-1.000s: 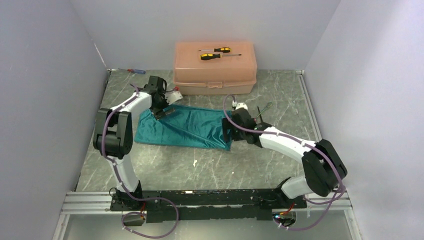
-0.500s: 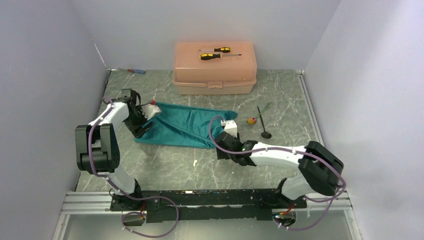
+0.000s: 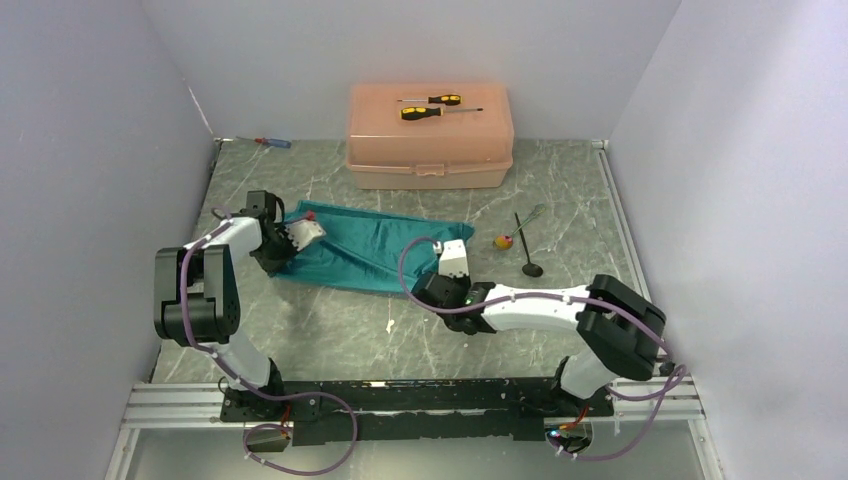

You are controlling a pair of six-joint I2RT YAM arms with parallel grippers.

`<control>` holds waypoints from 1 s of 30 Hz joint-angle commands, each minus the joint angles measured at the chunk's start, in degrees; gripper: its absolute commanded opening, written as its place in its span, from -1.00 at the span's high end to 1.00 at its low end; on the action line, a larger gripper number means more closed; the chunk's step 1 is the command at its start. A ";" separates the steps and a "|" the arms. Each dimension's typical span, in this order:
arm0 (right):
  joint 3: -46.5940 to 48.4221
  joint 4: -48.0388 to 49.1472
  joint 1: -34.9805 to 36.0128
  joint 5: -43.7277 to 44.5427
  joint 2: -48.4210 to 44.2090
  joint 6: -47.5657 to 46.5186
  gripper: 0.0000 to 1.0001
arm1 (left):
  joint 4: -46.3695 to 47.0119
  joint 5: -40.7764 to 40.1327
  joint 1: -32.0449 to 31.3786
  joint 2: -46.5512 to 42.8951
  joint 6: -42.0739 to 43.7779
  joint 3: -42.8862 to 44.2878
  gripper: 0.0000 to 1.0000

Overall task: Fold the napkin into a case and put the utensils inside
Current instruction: Smooth out the rectangle-folded napkin at the center of the board.

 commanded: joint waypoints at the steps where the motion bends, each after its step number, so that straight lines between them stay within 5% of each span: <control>1: -1.77 -2.03 -0.69 3.93 -4.51 -0.04 0.70 | 8.84 -1.00 0.10 2.92 5.00 -5.33 0.89; 10: -4.13 -6.21 -7.13 2.88 -7.25 -1.04 0.67 | 9.75 -0.53 -0.01 1.93 7.03 -7.22 0.95; 13: -2.40 -6.49 -3.88 4.68 -9.77 -1.48 -0.01 | 7.83 0.89 -0.30 0.80 6.11 -6.38 0.95; 16: 0.19 -5.90 0.26 4.96 -9.37 0.89 -0.29 | 6.52 1.90 -0.53 0.11 5.60 -5.88 0.95; 30: 18.75 -22.42 6.32 16.64 15.24 17.81 -0.02 | 1.84 2.32 -1.02 -0.76 3.77 -2.55 0.95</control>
